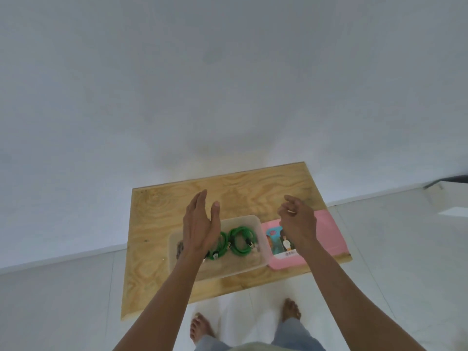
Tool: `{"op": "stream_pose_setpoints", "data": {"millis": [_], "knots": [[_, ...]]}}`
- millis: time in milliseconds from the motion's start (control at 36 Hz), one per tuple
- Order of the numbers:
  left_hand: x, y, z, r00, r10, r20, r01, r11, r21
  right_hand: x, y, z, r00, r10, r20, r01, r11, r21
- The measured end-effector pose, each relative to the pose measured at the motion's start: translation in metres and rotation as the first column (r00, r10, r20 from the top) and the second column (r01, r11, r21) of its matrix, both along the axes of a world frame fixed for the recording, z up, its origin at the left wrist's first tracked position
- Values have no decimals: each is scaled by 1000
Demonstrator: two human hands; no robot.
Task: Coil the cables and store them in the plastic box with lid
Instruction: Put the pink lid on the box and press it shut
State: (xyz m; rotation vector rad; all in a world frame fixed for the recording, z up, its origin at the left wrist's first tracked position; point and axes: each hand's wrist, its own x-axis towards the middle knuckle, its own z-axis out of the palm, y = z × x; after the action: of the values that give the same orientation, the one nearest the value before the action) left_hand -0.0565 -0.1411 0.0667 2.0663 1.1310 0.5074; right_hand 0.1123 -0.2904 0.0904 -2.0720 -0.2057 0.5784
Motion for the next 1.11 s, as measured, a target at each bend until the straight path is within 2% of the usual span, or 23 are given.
{"op": "stream_pose_setpoints", "data": {"millis": [250,417,556,694,806,917,1028,1111], "knots": [[112,-67,11,1000,-8,-9,8,1000,21,91,-66,-7,999,31,7,-31,999,25],[166,-132,-12,995,-28,-101,23,998,-52,141,-114,-30,993,116,-20,-117,990,-72],[174,-171,-38,964,26,-265,-66,987,-143,157,-137,-60,973,217,-81,-228,958,-174],[168,-186,-63,916,-4,-402,-66,985,-160,158,-142,-88,951,284,-122,-306,921,-241],[166,-185,-84,877,3,-481,-94,982,-166,157,-143,-106,939,335,-83,-343,880,-329],[168,-184,-110,819,-3,-573,-70,992,-106,158,-143,-123,897,441,-28,-412,812,-412],[175,-189,-128,789,-17,-614,-69,991,-115,162,-142,-141,848,528,-35,-476,732,-487],[181,-191,-134,821,-3,-571,-58,994,-88,166,-143,-153,849,528,-8,-467,743,-479]]}}
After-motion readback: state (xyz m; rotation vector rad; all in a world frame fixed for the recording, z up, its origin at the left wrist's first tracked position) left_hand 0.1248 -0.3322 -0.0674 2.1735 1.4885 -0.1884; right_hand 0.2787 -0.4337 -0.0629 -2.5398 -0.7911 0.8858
